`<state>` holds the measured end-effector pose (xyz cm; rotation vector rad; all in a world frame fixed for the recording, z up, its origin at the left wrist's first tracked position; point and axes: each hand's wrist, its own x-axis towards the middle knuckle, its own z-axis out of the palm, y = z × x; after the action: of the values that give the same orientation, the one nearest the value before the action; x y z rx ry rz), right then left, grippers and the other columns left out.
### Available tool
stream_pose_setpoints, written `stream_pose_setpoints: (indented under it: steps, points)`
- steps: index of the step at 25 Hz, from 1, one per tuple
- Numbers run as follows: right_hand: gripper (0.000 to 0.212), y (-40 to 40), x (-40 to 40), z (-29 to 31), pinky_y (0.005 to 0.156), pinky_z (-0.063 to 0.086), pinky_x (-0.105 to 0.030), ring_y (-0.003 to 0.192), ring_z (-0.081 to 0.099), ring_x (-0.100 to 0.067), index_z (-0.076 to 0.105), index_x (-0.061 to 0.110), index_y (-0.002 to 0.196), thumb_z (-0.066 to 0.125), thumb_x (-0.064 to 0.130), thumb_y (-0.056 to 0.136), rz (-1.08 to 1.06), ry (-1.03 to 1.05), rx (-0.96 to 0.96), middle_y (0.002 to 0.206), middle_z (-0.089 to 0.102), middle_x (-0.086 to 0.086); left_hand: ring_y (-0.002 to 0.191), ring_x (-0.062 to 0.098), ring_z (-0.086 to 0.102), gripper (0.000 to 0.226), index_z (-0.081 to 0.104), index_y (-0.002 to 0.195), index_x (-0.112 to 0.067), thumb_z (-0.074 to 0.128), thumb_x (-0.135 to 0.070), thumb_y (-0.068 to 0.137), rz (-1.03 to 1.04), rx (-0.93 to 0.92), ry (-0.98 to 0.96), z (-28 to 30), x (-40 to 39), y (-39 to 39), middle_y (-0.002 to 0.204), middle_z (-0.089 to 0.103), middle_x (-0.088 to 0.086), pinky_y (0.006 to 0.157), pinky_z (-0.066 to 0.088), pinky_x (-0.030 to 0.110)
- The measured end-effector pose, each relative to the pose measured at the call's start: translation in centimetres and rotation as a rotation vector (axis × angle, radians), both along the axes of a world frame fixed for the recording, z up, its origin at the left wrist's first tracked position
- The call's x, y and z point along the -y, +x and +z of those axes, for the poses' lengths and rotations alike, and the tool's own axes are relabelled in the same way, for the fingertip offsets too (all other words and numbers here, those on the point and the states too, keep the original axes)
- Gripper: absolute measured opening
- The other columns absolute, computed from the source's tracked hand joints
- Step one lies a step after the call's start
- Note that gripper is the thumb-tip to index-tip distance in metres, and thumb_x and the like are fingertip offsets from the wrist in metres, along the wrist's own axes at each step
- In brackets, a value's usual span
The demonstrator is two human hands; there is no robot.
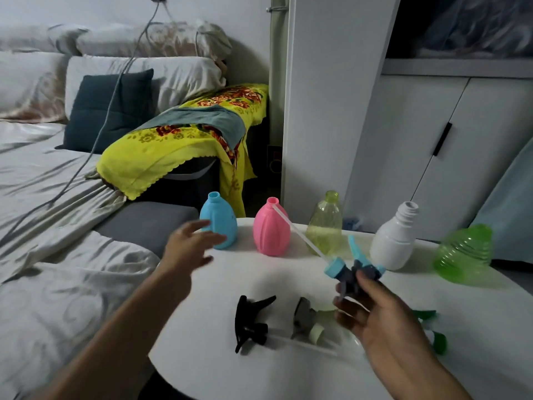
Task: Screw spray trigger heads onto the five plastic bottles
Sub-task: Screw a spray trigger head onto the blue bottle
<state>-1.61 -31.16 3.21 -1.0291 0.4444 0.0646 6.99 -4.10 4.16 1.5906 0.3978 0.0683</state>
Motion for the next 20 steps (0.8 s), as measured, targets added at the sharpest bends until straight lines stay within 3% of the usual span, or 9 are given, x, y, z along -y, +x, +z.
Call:
stream_pose_setpoints:
  steps: [2, 5, 7, 10, 13, 15, 17, 20]
  points:
    - [0.017, 0.2, 1.1, -0.2, 0.059, 0.048, -0.036, 0.055, 0.066, -0.019, 0.069, 0.011, 0.097, 0.056, 0.022, 0.096, -0.037, -0.046, -0.028, 0.064, 0.072, -0.005, 0.107, 0.025, 0.058, 0.073, 0.046, 0.135, -0.015, 0.083, -0.007, 0.073, 0.205, 0.07, 0.193, -1.5, -1.3, 3.3, 0.131, 0.057, 0.015, 0.09, 0.051, 0.043]
    - [0.014, -0.2, 1.9, -0.1, 0.056, 0.047, -0.036, 0.054, 0.064, -0.022, 0.067, 0.01, 0.097, 0.054, 0.017, 0.097, -0.039, -0.102, -0.026, 0.06, 0.072, -0.006, 0.137, 0.031, 0.035, 0.115, 0.023, 0.151, -0.023, 0.094, -0.022, 0.06, 0.199, 0.092, 0.426, -5.5, -1.1, 6.2, 0.153, 0.034, 0.011, 0.11, 0.036, 0.053]
    - [0.012, -0.4, 2.4, -0.1, 0.052, 0.046, -0.034, 0.052, 0.064, -0.023, 0.067, 0.011, 0.095, 0.055, 0.011, 0.096, -0.071, -0.191, 0.026, 0.061, 0.073, -0.007, 0.138, 0.029, 0.034, 0.127, 0.015, 0.153, -0.027, 0.096, -0.027, 0.055, 0.159, 0.107, 0.419, -7.5, -1.1, 7.9, 0.154, 0.031, 0.007, 0.11, 0.036, 0.054]
    - [0.012, -0.8, 3.0, -0.2, 0.051, 0.047, -0.036, 0.045, 0.063, -0.019, 0.069, 0.01, 0.093, 0.058, 0.004, 0.092, -0.094, -0.326, 0.117, 0.061, 0.073, -0.009, 0.12, 0.025, 0.052, 0.111, 0.03, 0.145, -0.028, 0.095, -0.028, 0.055, 0.085, 0.14, 0.233, -8.4, -1.5, 9.9, 0.131, 0.05, 0.001, 0.084, 0.053, 0.037]
    - [0.012, -1.2, 3.6, -0.5, 0.053, 0.047, -0.038, 0.049, 0.061, -0.023, 0.071, 0.01, 0.089, 0.062, 0.002, 0.09, -0.107, -0.404, 0.152, 0.062, 0.073, -0.011, 0.103, 0.021, 0.062, 0.087, 0.046, 0.126, -0.027, 0.093, -0.036, 0.054, 0.069, 0.115, 0.214, -8.5, -2.1, 9.8, 0.108, 0.058, -0.005, 0.063, 0.051, 0.023]
    - [0.012, -1.3, 4.1, -0.6, 0.054, 0.048, -0.039, 0.055, 0.06, -0.029, 0.072, 0.01, 0.089, 0.062, 0.002, 0.089, -0.11, -0.427, 0.162, 0.062, 0.074, -0.011, 0.099, 0.022, 0.063, 0.084, 0.046, 0.119, -0.024, 0.093, -0.039, 0.052, 0.078, 0.138, 0.267, -7.8, -2.5, 8.8, 0.11, 0.06, 0.002, 0.064, 0.054, 0.029]
    - [0.013, -1.5, 4.5, -0.5, 0.047, 0.051, -0.037, 0.053, 0.065, -0.024, 0.072, 0.011, 0.09, 0.061, 0.003, 0.09, -0.105, -0.44, 0.185, 0.062, 0.074, -0.008, 0.098, 0.025, 0.061, 0.088, 0.047, 0.121, -0.02, 0.093, -0.038, 0.048, 0.089, 0.204, 0.356, -5.7, -2.7, 7.3, 0.115, 0.057, 0.008, 0.071, 0.058, 0.04]
    - [0.014, -2.0, 5.4, 0.4, 0.043, 0.055, -0.025, 0.055, 0.069, -0.011, 0.07, 0.012, 0.098, 0.059, 0.004, 0.093, -0.135, -0.44, 0.283, 0.067, 0.076, -0.002, 0.104, 0.029, 0.052, 0.092, 0.046, 0.128, -0.017, 0.095, -0.027, 0.051, 0.042, 0.371, 0.711, -1.2, -2.9, 3.5, 0.118, 0.047, 0.009, 0.08, 0.052, 0.043]
